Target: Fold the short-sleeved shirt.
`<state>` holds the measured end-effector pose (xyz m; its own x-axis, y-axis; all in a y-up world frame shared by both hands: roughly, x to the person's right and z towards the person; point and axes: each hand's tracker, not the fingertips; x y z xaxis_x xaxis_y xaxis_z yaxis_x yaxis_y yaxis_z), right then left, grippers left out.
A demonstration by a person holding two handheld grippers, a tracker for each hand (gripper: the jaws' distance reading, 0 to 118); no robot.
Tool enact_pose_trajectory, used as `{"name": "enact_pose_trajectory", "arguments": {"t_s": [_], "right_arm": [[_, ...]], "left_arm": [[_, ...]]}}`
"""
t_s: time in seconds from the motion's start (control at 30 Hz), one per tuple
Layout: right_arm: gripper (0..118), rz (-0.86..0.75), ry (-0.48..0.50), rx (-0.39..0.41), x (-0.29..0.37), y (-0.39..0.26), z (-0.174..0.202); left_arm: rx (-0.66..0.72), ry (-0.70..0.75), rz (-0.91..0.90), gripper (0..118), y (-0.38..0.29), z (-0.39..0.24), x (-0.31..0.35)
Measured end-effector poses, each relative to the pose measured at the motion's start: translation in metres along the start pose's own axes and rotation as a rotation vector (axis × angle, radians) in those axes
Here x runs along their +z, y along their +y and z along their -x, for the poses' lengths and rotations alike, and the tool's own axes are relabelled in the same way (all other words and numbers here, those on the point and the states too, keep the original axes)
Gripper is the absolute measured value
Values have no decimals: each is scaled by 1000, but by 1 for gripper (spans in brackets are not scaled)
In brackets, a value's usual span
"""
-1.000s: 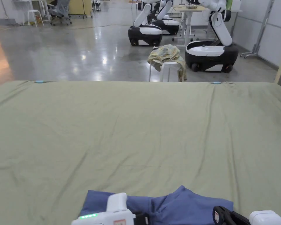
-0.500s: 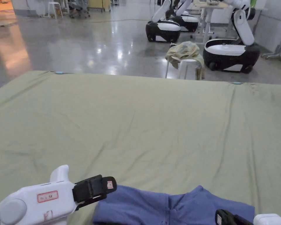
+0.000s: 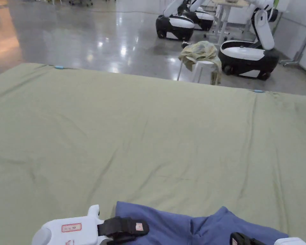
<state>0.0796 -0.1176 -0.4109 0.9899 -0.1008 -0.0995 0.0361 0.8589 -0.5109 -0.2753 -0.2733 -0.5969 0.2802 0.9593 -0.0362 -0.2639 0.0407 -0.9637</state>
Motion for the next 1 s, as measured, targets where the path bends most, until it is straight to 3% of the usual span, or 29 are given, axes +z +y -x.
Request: {"name": "enact_pose_trajectory", "arguments": {"t_s": [0.03, 0.1, 0.13, 0.3, 0.47, 0.7, 0.8, 0.9, 0.97, 1.0], "right_arm": [[6, 1, -1, -3, 0, 1, 1], [6, 4, 3, -4, 0, 2, 2], [6, 7, -1, 3, -1, 1, 3], [6, -1, 8, -8, 2, 1, 2], [6, -1, 30, -18, 5, -9, -2], [6, -25, 32, -24, 26, -17, -19], [6, -26, 26, -49, 36, -20, -36], [6, -39, 14, -89, 48, -25, -50], [6, -43, 4, -97, 54, -27, -60], [6, -44, 3, -98, 55, -28, -63]], "left_arm": [[32, 114, 9, 12, -3, 7, -8], [13, 13, -25, 12, -1, 1, 2], [24, 86, -72, 12, -5, -12, 6], [-277, 404, -195, 12, -5, -60, 55], [-452, 663, -291, 12, -14, -109, 73], [-780, 750, -204, 12, -92, -192, -49], [-950, 762, -63, 12, -128, -194, -120], [-1054, 903, -13, 13, -145, -170, -178], [-1028, 959, 26, 33, -141, -154, -195], [-1000, 920, 31, 48, -139, -151, -195]]}}
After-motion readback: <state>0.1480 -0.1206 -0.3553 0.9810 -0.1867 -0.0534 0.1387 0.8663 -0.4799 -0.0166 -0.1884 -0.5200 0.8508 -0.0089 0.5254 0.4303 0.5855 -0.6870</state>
